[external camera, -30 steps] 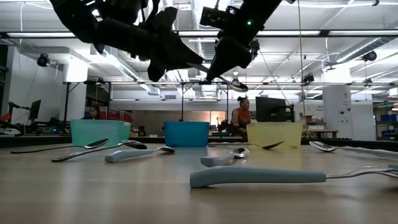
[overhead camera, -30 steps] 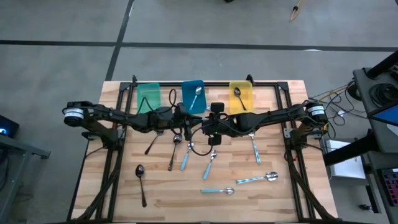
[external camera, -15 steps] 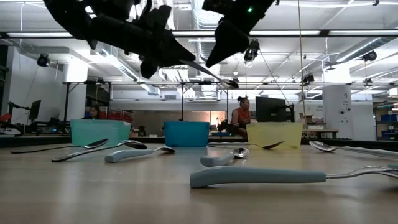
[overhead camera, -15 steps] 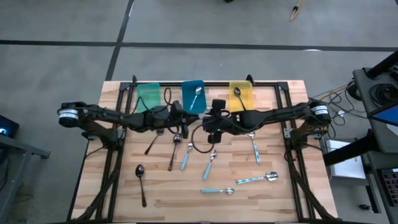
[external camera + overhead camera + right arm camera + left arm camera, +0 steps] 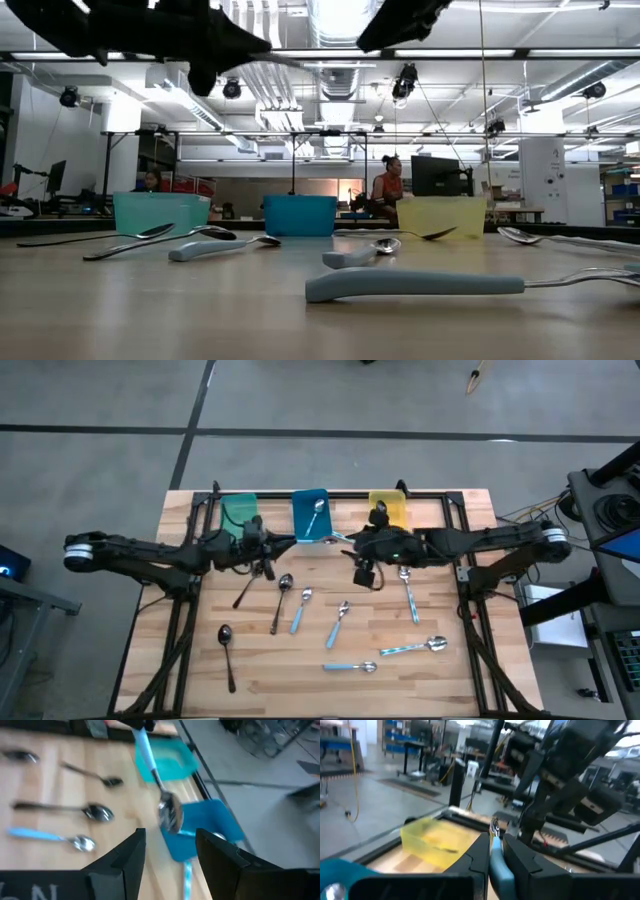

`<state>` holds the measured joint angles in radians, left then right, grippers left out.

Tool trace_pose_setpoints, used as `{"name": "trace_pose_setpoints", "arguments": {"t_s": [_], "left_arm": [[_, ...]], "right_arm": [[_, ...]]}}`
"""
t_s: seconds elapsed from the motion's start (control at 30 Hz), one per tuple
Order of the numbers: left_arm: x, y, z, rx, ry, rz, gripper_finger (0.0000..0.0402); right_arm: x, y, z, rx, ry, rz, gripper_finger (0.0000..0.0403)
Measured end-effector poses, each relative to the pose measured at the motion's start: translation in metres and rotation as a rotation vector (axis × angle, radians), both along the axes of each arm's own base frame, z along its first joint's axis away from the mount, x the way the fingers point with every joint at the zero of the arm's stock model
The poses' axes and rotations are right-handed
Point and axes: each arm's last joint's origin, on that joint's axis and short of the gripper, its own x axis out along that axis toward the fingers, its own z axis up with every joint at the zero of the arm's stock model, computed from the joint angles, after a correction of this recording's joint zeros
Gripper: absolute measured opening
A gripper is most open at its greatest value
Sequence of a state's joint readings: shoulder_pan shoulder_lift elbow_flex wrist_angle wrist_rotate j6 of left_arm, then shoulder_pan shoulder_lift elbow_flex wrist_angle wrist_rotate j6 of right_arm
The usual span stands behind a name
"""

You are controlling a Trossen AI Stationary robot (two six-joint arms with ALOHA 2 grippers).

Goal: Sort silverware by color (type)
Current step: Put the blue spoon into the green bin

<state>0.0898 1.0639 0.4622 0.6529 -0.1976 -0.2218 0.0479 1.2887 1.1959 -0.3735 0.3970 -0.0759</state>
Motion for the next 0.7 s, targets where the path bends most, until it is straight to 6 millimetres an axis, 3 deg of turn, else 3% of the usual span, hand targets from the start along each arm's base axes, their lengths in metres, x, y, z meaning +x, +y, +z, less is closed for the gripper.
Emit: {"name": "trace_pose_setpoints", "arguments": {"t_s": [0.33, 0.5, 0.7], "left_arm": [[-0.003, -0.012, 0.018, 0.061, -0.061, -0.072, 0.0021], [0.003, -0.013, 0.020, 0.050, -0.058, -0.080, 0.0021], [0.011, -0.013, 0.022, 0.025, -0.059, -0.086, 0.0021]], "right_arm": [[-0.019, -0.012, -0.027, 0.184, -0.353, -0.074, 0.0164], [-0.018, -0.017, -0.036, 0.286, -0.381, -0.022, 0.0164], [-0.015, -0.018, -0.040, 0.290, -0.392, -0.008, 0.0164]]}}
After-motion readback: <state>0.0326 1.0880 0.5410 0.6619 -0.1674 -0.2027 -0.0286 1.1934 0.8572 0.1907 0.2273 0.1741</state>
